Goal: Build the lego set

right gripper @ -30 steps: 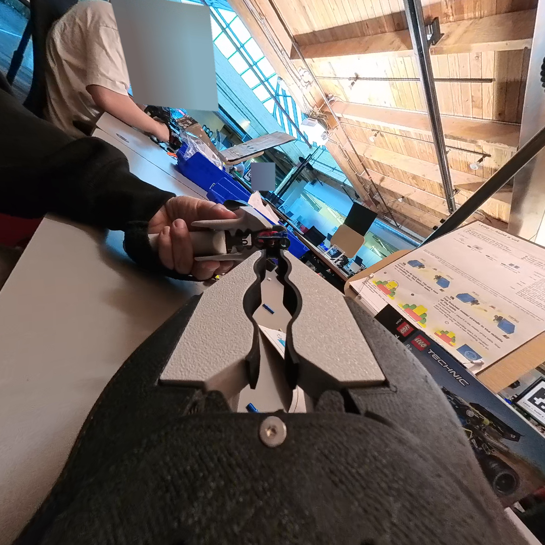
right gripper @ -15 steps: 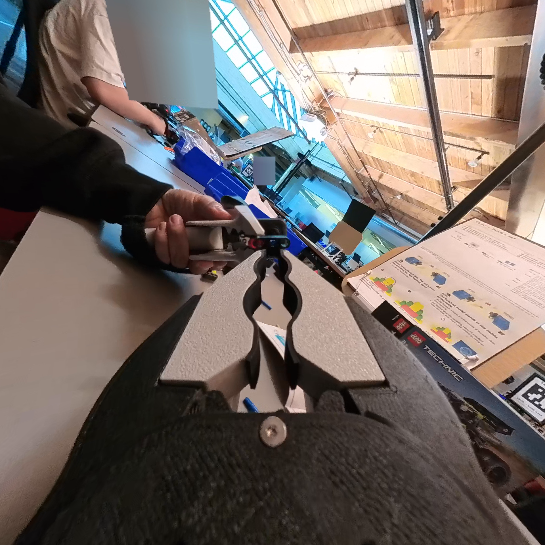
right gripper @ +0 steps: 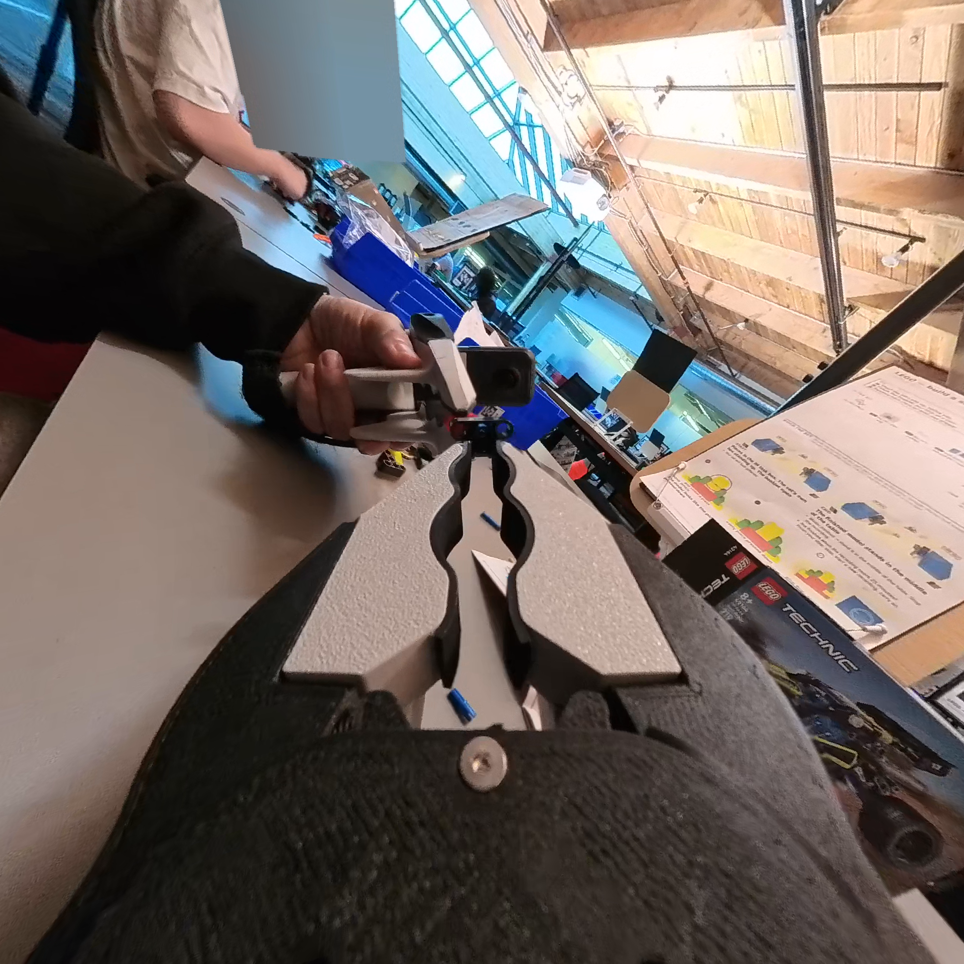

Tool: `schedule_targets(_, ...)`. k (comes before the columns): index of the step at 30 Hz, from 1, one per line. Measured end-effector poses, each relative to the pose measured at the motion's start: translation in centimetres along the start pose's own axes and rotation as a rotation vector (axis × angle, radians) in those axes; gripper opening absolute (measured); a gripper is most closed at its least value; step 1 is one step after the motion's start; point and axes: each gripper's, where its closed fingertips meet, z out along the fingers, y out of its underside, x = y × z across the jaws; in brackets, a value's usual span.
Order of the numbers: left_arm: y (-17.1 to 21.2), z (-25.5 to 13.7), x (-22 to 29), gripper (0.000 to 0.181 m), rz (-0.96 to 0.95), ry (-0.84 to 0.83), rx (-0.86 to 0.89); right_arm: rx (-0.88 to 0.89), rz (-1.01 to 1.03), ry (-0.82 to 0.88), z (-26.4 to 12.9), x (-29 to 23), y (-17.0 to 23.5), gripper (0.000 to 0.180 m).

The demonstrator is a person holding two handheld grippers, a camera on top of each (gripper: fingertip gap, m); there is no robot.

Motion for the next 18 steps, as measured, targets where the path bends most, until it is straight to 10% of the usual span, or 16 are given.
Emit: schedule_targets(18, 0.1, 0.1, 0.4, 0.005, 0.074, -0.147, -0.076, 0.033, 0.033, -0.024, -0.2, -0.1, -0.4, 0.006)
